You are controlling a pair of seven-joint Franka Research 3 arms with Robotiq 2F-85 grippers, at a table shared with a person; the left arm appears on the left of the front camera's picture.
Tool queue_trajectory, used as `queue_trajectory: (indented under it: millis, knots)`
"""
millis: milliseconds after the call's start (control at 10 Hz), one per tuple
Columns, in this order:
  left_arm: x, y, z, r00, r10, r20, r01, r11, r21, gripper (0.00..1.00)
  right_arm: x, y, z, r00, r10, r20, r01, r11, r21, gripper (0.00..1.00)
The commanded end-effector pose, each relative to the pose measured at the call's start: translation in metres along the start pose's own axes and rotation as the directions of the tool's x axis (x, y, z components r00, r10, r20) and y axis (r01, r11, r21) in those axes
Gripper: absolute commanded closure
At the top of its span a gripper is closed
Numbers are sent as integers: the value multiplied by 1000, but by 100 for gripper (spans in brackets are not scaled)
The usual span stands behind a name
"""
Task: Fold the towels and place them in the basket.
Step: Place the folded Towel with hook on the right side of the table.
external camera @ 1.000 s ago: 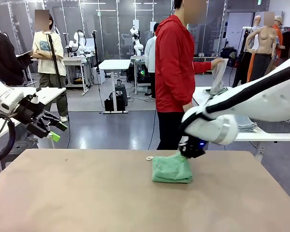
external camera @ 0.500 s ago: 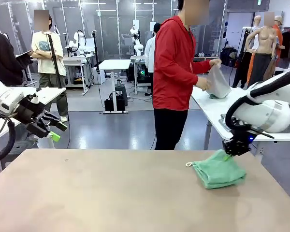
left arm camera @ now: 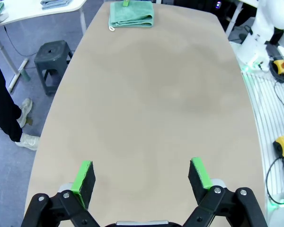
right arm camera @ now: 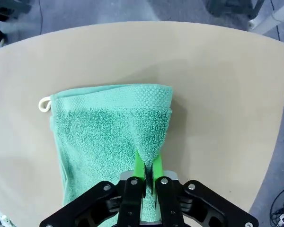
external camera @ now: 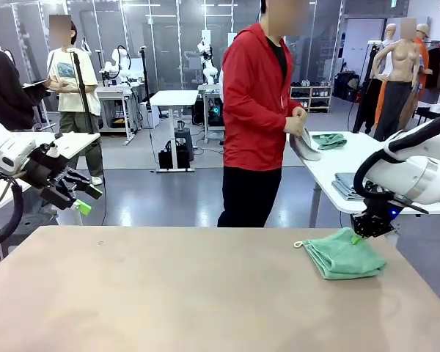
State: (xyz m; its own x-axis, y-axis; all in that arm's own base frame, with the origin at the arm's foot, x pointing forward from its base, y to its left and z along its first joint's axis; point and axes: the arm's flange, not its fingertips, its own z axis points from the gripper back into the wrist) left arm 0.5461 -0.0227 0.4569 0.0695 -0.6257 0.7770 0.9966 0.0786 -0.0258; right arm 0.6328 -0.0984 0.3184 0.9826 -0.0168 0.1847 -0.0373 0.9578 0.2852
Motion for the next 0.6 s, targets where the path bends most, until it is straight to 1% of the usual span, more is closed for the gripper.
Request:
queue_trajectory:
  millis: [0, 100, 200, 300, 400, 500]
  knots:
    - [0, -1, 0, 1000, -2, -4, 2, 1000, -2, 0, 1, 0, 5, 999, 29, 33, -29, 1000, 4, 74]
    - [0, -1, 0, 1000, -2, -4, 2, 1000, -2, 0, 0, 2, 8, 999, 28, 45, -28, 1000, 0, 54]
    - [0, -1, 0, 1000, -2, -4, 2, 1000, -2, 0, -1, 5, 15, 998, 30, 59, -30, 999, -12, 71]
    - [0, -1, 0, 1000, -2, -4, 2, 1000, -2, 0, -2, 8, 24, 996, 32, 79, -31, 999, -21, 34]
    - [0, -1, 0, 1000, -2, -4, 2, 1000, -2, 0, -3, 12, 35, 995, 37, 94, -33, 999, -41, 51]
    - [0, -1, 0, 1000, -2, -4, 2, 1000, -2, 0, -6, 18, 46, 994, 26, 107, -19, 998, -65, 14]
